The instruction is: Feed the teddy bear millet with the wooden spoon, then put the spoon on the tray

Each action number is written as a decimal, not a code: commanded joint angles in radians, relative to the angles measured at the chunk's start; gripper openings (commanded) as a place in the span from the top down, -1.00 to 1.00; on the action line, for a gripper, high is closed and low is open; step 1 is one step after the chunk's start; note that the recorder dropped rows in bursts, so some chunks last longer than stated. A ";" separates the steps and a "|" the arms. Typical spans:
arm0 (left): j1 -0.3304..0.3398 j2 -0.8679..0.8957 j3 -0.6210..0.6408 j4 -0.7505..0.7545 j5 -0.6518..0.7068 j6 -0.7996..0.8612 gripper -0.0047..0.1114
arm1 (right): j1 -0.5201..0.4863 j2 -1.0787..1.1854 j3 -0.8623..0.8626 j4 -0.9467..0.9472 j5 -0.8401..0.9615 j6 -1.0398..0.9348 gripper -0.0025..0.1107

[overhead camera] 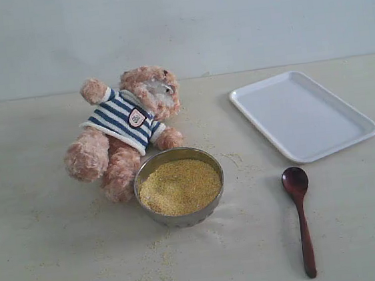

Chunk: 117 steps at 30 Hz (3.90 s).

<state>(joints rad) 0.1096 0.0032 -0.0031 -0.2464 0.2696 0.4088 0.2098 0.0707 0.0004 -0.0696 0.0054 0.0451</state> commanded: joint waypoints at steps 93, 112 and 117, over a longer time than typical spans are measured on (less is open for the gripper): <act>-0.181 2.007 -1.295 -1.006 0.318 0.841 -0.79 | -0.001 -0.003 0.000 -0.005 -0.005 0.000 0.96; -0.206 2.165 -1.346 -1.038 0.325 0.904 -0.78 | -0.001 -0.003 0.000 -0.005 -0.005 0.000 0.96; -0.218 2.185 -1.346 -1.100 0.289 0.968 -0.52 | -0.001 -0.003 0.000 -0.005 -0.005 0.000 0.96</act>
<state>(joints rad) -0.0994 2.1818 -1.3427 -1.3126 0.5840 1.3439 0.2098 0.0707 0.0004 -0.0696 0.0054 0.0451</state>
